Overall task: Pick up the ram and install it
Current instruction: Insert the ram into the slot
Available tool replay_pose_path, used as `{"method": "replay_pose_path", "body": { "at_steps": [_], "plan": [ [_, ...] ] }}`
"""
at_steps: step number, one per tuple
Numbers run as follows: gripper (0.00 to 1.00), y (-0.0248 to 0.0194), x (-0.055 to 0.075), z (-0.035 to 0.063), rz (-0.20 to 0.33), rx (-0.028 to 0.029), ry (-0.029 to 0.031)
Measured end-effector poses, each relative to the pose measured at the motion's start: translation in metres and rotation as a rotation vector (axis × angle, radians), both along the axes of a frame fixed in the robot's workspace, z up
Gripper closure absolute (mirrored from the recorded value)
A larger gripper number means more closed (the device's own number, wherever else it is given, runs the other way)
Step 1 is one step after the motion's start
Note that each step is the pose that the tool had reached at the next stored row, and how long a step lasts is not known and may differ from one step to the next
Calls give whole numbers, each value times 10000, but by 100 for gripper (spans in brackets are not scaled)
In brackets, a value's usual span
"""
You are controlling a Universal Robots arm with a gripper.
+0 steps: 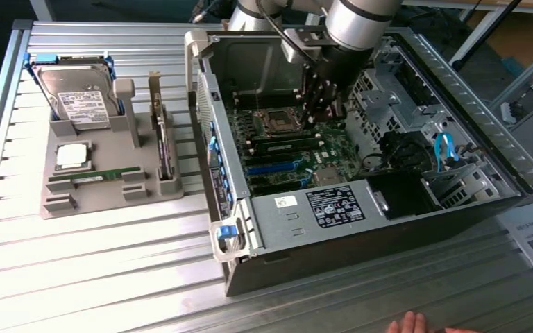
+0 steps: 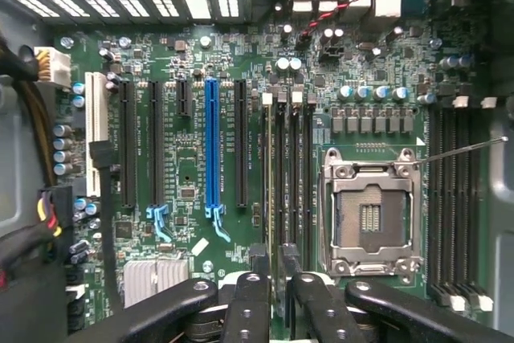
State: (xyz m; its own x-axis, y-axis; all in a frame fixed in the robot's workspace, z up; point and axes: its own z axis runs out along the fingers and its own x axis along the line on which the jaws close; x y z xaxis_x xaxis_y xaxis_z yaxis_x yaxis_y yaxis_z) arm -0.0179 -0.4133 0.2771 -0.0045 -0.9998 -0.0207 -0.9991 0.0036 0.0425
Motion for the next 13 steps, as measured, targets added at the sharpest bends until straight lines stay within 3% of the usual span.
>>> {"method": "replay_pose_path", "body": {
  "at_steps": [13],
  "plan": [
    [81,0,0,333,0,1,0]
  ]
}}
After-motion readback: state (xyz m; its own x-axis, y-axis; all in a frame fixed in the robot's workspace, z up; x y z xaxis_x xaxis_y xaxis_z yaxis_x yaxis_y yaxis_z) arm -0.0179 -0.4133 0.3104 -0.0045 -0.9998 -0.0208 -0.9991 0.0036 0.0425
